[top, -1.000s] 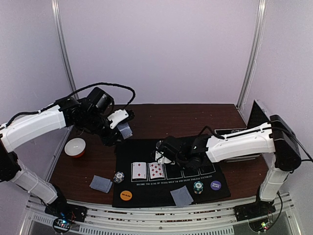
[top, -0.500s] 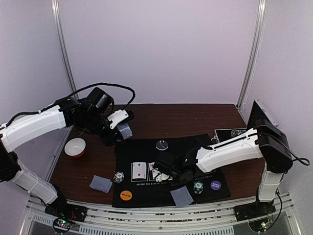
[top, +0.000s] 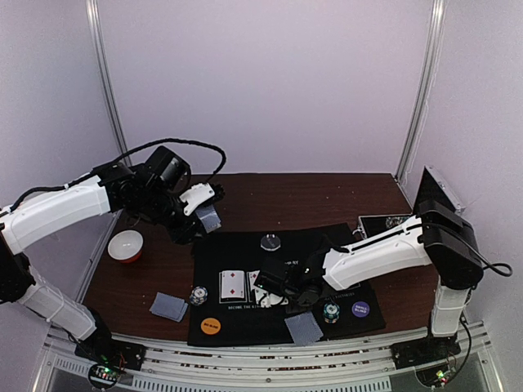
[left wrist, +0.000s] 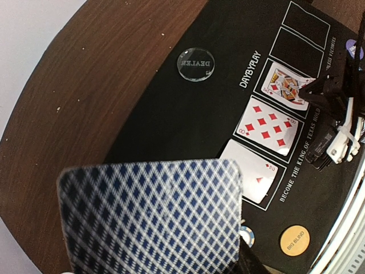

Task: Distribute texas hold em gaming equipment
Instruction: Flop the poker card in the community card area, then pick up the poker card from the face-down deck piles.

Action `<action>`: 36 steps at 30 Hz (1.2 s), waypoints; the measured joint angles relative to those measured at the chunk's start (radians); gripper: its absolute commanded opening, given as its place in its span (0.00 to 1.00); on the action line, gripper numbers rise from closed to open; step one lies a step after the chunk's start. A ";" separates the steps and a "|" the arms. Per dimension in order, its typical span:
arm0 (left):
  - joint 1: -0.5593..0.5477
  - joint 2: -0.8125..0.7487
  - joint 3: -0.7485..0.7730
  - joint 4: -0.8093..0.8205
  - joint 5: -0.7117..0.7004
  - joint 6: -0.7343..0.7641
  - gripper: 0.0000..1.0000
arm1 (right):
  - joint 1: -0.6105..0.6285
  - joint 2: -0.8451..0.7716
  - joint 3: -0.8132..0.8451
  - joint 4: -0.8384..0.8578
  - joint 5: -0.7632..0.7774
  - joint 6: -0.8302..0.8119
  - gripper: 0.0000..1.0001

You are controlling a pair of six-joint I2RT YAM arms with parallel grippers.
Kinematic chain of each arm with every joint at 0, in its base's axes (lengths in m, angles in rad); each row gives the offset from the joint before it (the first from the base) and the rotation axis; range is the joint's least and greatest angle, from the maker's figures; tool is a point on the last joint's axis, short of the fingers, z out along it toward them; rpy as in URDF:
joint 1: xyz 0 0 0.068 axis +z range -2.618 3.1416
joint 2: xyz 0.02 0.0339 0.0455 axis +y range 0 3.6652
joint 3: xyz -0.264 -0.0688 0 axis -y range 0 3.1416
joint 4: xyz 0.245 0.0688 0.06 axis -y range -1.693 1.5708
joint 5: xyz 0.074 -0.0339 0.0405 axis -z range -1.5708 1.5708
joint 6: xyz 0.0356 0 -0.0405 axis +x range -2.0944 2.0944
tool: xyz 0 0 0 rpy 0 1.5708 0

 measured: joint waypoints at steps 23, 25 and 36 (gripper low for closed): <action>0.000 -0.001 -0.010 0.000 0.000 0.000 0.41 | 0.024 -0.029 0.053 -0.068 -0.036 0.022 0.95; 0.000 -0.001 -0.010 0.001 0.000 0.000 0.41 | 0.023 -0.087 0.052 -0.053 -0.082 0.056 1.00; 0.000 -0.014 -0.010 0.000 0.015 0.011 0.41 | -0.388 -0.441 -0.012 0.475 -0.757 0.640 1.00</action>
